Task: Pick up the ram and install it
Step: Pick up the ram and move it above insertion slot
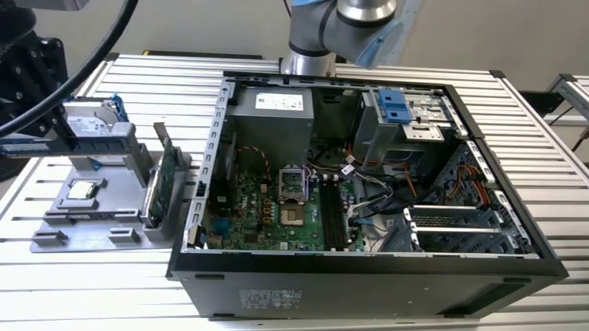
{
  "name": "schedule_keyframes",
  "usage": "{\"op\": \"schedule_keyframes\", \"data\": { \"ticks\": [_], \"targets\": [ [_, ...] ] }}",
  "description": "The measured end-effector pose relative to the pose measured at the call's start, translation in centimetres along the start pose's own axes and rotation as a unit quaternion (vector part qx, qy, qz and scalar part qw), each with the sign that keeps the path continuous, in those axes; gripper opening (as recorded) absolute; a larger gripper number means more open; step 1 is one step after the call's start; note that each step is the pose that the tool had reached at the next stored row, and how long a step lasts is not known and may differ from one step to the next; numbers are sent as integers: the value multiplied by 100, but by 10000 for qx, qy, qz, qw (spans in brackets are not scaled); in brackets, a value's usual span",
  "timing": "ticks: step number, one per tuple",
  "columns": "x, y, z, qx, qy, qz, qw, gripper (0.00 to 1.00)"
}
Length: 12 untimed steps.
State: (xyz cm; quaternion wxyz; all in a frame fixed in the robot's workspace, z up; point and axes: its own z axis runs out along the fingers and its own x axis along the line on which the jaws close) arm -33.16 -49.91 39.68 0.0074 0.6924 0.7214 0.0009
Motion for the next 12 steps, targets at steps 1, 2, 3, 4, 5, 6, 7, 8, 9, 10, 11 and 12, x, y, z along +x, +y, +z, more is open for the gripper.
{"op": "schedule_keyframes", "data": {
  "ticks": [1,2,3,4,5,6,7,8,9,10,11,12],
  "targets": [
    [0,9,1,0,0,0,10000,0],
    [-1,19,0,0,0,0,10000,0],
    [-1,29,0,0,0,0,10000,0],
    [-2,37,1,0,0,0,10000,0],
    [-2,47,0,0,0,0,10000,0],
    [-2,57,0,0,0,0,10000,0],
    [-3,66,1,0,0,0,10000,0],
    [-3,75,1,0,0,0,10000,0],
    [-4,85,1,0,0,0,10000,0],
    [-4,94,1,0,0,0,10000,0],
    [-4,103,1,0,0,0,10000,0],
    [-5,113,1,0,0,0,10000,0]
  ]
}}
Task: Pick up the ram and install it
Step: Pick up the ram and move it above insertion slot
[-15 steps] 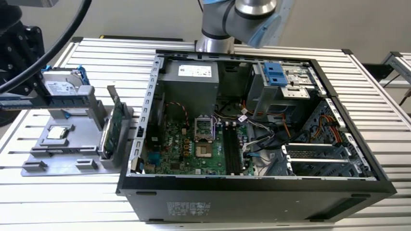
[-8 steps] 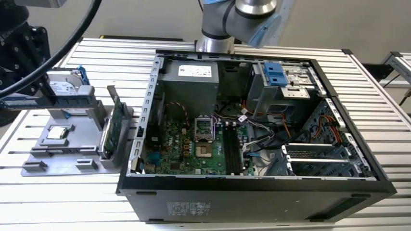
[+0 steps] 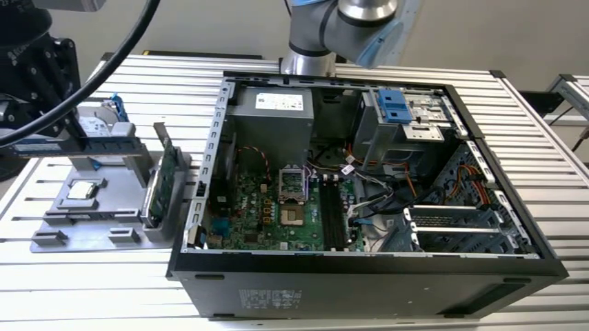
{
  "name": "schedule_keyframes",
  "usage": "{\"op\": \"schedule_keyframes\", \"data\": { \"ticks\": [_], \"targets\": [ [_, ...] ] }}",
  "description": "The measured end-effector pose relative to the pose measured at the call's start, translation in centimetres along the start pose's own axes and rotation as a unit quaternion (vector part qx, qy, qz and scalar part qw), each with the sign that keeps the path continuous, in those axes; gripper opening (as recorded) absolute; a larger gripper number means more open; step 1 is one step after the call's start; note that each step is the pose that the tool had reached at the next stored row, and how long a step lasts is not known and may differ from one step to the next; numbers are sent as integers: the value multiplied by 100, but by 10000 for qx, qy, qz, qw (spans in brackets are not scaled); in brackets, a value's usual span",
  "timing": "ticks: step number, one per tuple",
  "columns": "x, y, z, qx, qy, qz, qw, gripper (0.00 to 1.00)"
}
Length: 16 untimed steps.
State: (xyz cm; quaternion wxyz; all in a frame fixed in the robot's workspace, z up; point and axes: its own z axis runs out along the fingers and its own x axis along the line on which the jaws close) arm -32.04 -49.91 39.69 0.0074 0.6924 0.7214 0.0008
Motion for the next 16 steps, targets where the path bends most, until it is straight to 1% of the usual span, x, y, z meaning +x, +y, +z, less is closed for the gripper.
{"op": "schedule_keyframes", "data": {
  "ticks": [16],
  "targets": [
    [-5,126,1,0,0,0,10000,0]
  ]
}}
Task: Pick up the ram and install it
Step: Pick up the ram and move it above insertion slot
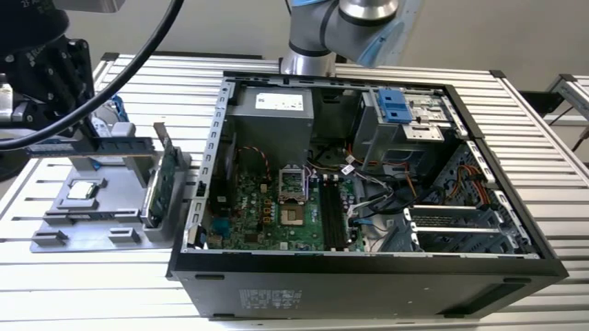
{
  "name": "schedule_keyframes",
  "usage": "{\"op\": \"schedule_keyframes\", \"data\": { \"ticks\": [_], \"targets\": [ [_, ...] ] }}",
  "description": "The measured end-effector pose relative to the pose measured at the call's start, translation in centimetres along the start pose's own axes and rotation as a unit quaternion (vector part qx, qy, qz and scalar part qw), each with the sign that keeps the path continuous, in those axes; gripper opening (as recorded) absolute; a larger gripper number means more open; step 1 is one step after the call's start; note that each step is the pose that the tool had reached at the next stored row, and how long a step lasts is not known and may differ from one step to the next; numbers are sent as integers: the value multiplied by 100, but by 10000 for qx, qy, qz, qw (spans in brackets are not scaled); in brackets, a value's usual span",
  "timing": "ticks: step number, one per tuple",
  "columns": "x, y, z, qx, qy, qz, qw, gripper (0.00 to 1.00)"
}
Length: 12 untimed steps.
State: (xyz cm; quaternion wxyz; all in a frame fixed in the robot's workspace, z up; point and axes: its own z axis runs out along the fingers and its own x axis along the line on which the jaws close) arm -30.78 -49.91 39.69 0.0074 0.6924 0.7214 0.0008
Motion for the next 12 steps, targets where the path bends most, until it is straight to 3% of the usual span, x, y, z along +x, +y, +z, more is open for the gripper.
{"op": "schedule_keyframes", "data": {
  "ticks": [12],
  "targets": [
    [-4,95,1,0,0,0,10000,0]
  ]
}}
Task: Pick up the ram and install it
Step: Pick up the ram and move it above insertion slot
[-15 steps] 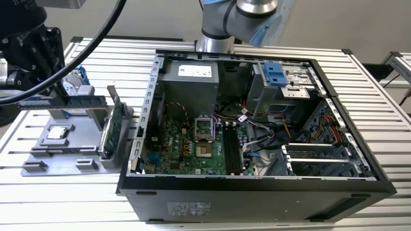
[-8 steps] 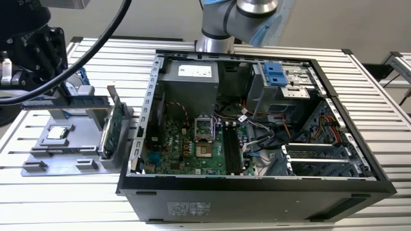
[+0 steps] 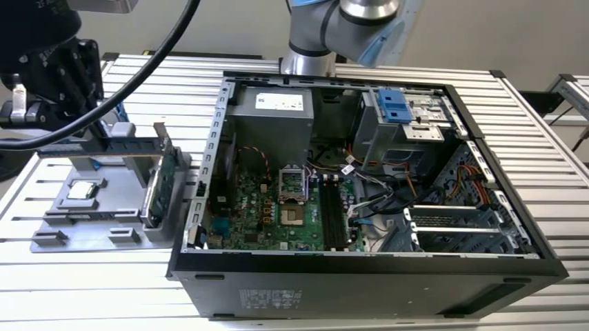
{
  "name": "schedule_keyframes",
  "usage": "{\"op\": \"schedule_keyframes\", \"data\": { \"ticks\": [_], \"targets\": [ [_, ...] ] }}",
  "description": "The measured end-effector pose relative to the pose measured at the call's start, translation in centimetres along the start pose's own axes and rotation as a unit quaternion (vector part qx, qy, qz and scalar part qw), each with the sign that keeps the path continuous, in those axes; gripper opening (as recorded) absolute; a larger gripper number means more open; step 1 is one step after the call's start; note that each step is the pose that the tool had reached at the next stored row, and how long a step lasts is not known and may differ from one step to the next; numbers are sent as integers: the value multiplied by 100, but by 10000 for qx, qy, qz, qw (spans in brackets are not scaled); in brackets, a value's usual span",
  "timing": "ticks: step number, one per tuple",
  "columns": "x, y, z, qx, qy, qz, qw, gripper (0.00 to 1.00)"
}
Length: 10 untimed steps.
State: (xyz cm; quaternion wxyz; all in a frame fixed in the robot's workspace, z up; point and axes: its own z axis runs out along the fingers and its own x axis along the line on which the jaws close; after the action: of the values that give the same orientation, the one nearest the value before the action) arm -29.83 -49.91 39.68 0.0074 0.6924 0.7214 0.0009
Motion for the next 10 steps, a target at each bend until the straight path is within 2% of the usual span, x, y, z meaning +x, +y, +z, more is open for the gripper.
{"op": "schedule_keyframes", "data": {
  "ticks": [10],
  "targets": [
    [-4,89,1,0,0,0,10000,0]
  ]
}}
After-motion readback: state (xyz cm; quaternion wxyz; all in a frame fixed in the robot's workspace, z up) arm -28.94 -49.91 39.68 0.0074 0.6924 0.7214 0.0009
